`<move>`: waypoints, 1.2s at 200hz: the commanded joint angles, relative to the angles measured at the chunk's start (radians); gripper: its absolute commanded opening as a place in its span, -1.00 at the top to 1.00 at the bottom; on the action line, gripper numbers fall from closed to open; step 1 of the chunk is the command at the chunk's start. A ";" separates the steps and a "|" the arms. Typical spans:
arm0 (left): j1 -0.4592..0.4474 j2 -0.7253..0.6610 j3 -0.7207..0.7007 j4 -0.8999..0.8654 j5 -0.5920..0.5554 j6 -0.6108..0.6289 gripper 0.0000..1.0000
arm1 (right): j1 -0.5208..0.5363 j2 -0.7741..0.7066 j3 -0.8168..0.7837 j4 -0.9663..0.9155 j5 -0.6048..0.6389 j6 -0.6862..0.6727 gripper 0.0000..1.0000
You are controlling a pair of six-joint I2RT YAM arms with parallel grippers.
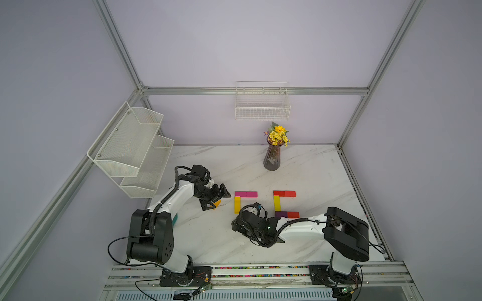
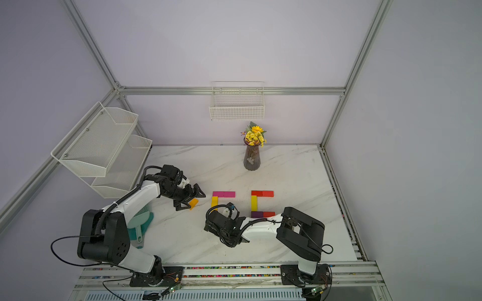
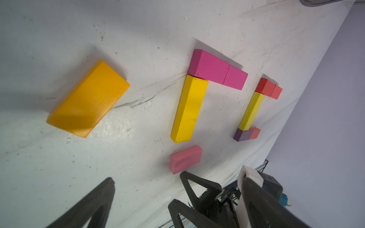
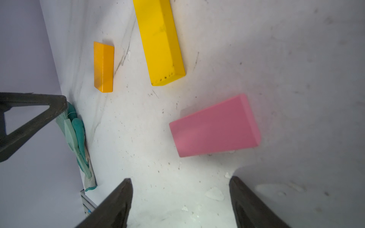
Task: Assemble the letter c with building blocks
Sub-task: Assemble the building block at the center of the board.
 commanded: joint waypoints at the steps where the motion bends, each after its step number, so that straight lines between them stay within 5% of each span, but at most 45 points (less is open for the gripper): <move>1: 0.011 0.005 0.016 -0.004 -0.009 0.001 -1.00 | 0.001 0.034 -0.018 0.035 0.019 0.057 -0.59; 240: 0.010 -0.020 -0.018 0.012 -0.030 -0.026 -1.00 | -0.061 0.108 0.002 0.100 -0.013 0.050 -0.58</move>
